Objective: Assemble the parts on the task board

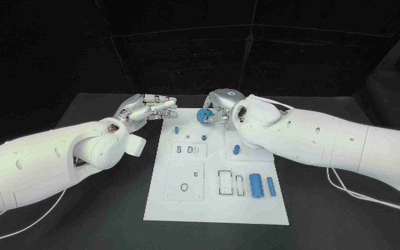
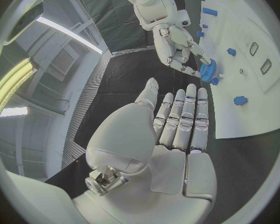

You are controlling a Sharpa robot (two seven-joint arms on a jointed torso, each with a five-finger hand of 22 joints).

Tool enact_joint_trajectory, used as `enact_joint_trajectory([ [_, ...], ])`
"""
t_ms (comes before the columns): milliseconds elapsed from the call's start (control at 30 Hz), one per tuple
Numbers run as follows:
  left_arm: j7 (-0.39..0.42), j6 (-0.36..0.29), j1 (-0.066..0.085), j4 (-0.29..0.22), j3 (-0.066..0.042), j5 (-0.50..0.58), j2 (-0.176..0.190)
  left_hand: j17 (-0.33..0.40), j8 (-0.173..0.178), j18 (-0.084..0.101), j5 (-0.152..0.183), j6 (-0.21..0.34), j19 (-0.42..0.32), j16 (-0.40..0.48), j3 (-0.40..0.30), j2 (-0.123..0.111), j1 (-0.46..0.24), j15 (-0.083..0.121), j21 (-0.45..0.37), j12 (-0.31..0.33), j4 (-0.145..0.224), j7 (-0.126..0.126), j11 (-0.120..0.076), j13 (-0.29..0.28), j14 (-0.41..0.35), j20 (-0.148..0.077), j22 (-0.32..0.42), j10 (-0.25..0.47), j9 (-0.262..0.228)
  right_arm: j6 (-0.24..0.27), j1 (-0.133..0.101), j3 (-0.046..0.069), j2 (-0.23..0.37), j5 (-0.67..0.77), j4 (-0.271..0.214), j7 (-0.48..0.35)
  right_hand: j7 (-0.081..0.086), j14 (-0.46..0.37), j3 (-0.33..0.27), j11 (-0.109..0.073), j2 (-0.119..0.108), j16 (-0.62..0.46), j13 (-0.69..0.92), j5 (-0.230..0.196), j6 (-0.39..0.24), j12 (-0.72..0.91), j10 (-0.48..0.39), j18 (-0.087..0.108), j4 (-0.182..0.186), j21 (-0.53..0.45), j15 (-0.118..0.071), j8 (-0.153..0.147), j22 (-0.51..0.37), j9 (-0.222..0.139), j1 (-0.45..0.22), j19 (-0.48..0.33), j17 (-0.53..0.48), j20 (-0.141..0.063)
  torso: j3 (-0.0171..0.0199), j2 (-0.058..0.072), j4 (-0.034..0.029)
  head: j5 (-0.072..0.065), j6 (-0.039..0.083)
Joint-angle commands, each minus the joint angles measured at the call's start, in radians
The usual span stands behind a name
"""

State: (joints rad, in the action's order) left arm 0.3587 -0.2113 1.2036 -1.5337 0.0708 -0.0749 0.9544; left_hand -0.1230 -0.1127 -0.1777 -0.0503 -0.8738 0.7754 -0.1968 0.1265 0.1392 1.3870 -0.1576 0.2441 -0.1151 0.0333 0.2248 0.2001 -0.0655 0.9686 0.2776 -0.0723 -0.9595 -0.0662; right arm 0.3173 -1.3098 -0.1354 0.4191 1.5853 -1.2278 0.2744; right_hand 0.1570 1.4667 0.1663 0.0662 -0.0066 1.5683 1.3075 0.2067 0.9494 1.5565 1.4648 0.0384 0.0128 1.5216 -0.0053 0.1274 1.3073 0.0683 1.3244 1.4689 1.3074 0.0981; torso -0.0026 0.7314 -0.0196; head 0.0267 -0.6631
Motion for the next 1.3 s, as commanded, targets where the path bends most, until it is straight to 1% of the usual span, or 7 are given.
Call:
enact_joint_trajectory([
  [33, 0.023, -0.001, 0.003, -0.001, -0.001, 0.001, 0.001, -0.002, 0.005, -0.005, 0.002, 0.008, 0.005, 0.004, 0.002, 0.006, 0.006, -0.008, -0.005, 0.006, 0.006, 0.041, 0.008, 0.000, 0.001, 0.000, 0.002, 0.002, 0.000, -0.030, -0.003, 0.001, -0.012, 0.031, 0.012, 0.015, 0.001, 0.104, 0.006, 0.005, -0.004, 0.003, 0.243, 0.005, 0.006, -0.004, 0.092, -0.010, -0.001, 0.000, 0.004, 0.003, 0.120, 0.000, -0.002, 0.039, 0.263, 0.005, 0.0007, 0.000, -0.0009, 0.001, -0.001],
  [133, 0.023, -0.001, 0.003, -0.001, -0.001, 0.001, 0.000, -0.002, 0.005, -0.005, 0.002, 0.008, 0.005, 0.004, 0.002, 0.006, 0.006, -0.008, -0.005, 0.006, 0.006, 0.041, 0.008, 0.000, 0.001, 0.000, 0.002, 0.002, 0.000, -0.037, -0.003, 0.001, -0.023, 0.034, 0.022, 0.016, 0.001, 0.104, 0.006, 0.005, -0.005, 0.003, 0.242, 0.005, 0.006, -0.005, 0.091, -0.010, -0.001, 0.000, 0.004, 0.003, 0.120, 0.000, -0.003, 0.039, 0.263, 0.005, 0.0014, 0.000, -0.0004, 0.003, -0.002],
  [333, 0.024, 0.000, 0.004, -0.001, -0.001, 0.001, -0.003, -0.002, 0.005, -0.005, 0.002, 0.008, 0.005, 0.004, 0.002, 0.006, 0.006, -0.008, -0.005, 0.006, 0.006, 0.041, 0.008, 0.000, 0.001, 0.000, 0.002, 0.002, 0.000, -0.052, -0.002, 0.001, -0.041, 0.036, 0.035, 0.015, 0.001, 0.104, 0.006, 0.006, -0.006, 0.003, 0.242, 0.004, 0.005, -0.005, 0.092, -0.010, -0.001, 0.000, 0.004, 0.002, 0.120, 0.000, -0.004, 0.039, 0.263, 0.005, -0.0003, -0.001, 0.0007, 0.005, -0.003],
  [533, 0.023, 0.001, 0.005, -0.001, -0.001, 0.001, -0.007, -0.002, 0.005, -0.005, 0.002, 0.008, 0.005, 0.004, 0.002, 0.006, 0.006, -0.008, -0.005, 0.006, 0.006, 0.041, 0.008, 0.000, 0.001, 0.000, 0.002, 0.002, 0.000, -0.069, -0.002, 0.000, -0.058, 0.036, 0.045, 0.013, 0.002, 0.104, 0.006, 0.006, -0.007, 0.003, 0.242, 0.004, 0.005, -0.005, 0.092, -0.009, -0.001, 0.000, 0.004, 0.001, 0.118, -0.001, -0.005, 0.039, 0.263, 0.005, 0.0009, 0.000, 0.0005, 0.008, -0.005],
  [1033, 0.022, 0.005, 0.007, 0.000, -0.001, 0.001, -0.007, -0.002, 0.005, -0.005, 0.002, 0.007, 0.005, 0.005, 0.002, 0.007, 0.006, -0.008, -0.005, 0.007, 0.006, 0.041, 0.009, 0.000, 0.001, 0.001, 0.002, 0.002, 0.000, -0.086, 0.013, 0.000, -0.076, 0.037, 0.068, 0.016, 0.002, 0.104, 0.007, 0.006, -0.007, 0.003, 0.242, 0.003, 0.004, -0.005, 0.091, -0.009, 0.000, -0.001, 0.004, 0.000, 0.118, -0.001, -0.006, 0.038, 0.263, 0.006, 0.0007, -0.001, 0.0008, 0.011, -0.013],
  [1200, 0.020, 0.008, 0.008, 0.002, -0.001, 0.001, -0.010, -0.002, 0.005, -0.005, 0.002, 0.007, 0.005, 0.005, 0.002, 0.007, 0.006, -0.008, -0.005, 0.007, 0.006, 0.041, 0.009, 0.000, 0.001, 0.001, 0.002, 0.002, 0.000, -0.087, 0.015, 0.000, -0.080, 0.037, 0.071, 0.015, 0.003, 0.104, 0.007, 0.007, -0.010, 0.003, 0.240, 0.001, 0.001, -0.006, 0.091, -0.009, 0.000, -0.001, 0.005, -0.002, 0.118, -0.001, -0.010, 0.038, 0.263, 0.006, 0.0009, -0.001, 0.0029, 0.012, -0.018],
  [1300, 0.019, 0.009, 0.008, 0.005, -0.001, 0.001, -0.012, -0.002, 0.005, -0.005, 0.002, 0.007, 0.005, 0.005, 0.002, 0.007, 0.006, -0.008, -0.005, 0.007, 0.006, 0.041, 0.009, 0.000, 0.001, 0.001, 0.002, 0.002, 0.000, -0.086, 0.016, 0.000, -0.083, 0.037, 0.072, 0.014, 0.004, 0.104, 0.005, 0.009, -0.017, 0.003, 0.237, -0.015, -0.006, -0.009, 0.088, -0.009, 0.003, -0.002, 0.006, -0.008, 0.116, -0.002, -0.021, 0.037, 0.263, 0.008, 0.0008, -0.001, 0.0042, 0.012, -0.019],
])
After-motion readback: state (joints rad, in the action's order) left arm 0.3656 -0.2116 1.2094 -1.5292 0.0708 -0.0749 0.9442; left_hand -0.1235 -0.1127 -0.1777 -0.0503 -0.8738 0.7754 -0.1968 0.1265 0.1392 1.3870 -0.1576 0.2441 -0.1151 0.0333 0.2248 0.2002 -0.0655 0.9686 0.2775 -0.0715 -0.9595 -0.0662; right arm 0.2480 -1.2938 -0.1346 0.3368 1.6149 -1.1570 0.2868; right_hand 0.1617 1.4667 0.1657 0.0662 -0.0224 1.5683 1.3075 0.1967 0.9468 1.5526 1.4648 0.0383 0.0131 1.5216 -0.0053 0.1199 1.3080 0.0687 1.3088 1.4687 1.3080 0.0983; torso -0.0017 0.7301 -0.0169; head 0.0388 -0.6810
